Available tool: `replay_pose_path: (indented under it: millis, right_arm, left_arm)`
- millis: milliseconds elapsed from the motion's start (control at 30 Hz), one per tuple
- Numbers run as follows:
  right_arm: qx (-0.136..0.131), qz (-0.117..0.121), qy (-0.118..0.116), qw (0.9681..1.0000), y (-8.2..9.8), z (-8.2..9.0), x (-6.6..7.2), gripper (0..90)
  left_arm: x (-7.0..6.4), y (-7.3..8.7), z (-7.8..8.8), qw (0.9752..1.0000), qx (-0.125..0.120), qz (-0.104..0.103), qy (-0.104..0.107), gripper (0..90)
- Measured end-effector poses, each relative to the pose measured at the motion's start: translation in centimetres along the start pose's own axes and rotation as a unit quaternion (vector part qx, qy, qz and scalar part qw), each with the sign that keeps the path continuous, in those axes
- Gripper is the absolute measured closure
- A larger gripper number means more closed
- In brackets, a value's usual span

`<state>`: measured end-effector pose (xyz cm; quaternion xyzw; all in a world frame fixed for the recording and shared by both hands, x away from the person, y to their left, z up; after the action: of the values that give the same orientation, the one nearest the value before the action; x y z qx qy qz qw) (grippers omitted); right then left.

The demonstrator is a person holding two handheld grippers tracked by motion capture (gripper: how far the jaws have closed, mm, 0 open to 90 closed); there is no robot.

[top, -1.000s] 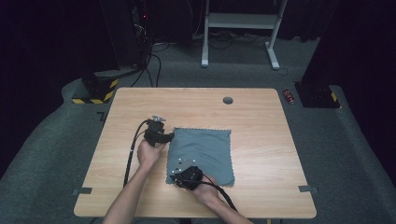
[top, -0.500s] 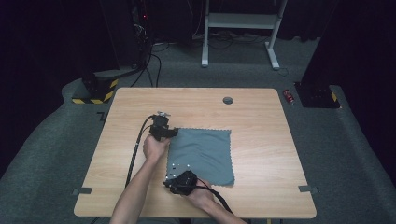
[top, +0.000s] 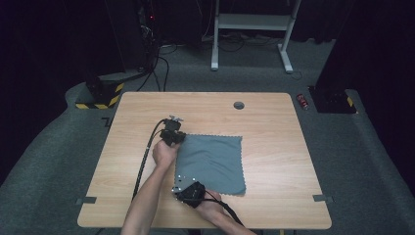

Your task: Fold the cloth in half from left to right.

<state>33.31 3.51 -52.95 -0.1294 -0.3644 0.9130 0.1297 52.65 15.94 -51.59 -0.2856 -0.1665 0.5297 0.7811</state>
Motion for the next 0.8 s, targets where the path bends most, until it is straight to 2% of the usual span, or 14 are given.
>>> replay_pose_path:
  millis: [33,67,133,467,800]
  right_arm:
    - [0.000,0.000,0.000,1.0000,0.0,0.0,0.0,88.9]
    - [0.002,-0.004,-0.004,1.0000,0.0,0.0,-0.1,89.3]
    - [0.002,-0.005,-0.003,1.0000,-0.1,0.0,-0.1,89.6]
    - [-0.008,-0.012,-0.005,0.9999,-0.5,0.8,0.0,89.9]
    - [-0.016,-0.010,-0.012,0.9998,-1.2,1.3,0.2,90.0]
  left_arm:
    - [0.0,0.0,0.0,1.0000,0.000,0.000,0.000,85.9]
    - [0.1,-0.1,0.0,0.9999,0.005,0.005,0.010,87.9]
    - [0.0,-0.3,0.0,0.9999,0.009,0.001,0.007,89.4]
    - [0.9,-0.8,1.4,0.9998,-0.006,0.002,0.021,89.9]
    - [1.6,-0.6,2.1,0.9996,-0.001,0.005,0.027,90.0]
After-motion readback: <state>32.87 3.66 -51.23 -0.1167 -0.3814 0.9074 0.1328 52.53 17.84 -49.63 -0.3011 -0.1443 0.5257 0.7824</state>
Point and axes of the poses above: each handheld gripper's, and its own axes: z roughly backward along the jaws, y roughly out of its underside, x roughly to its left, the point moved 1 cm from there along -z, roughly forward along the jaws, and after that the axes turned 1 degree about x, right-handed, at the moved point
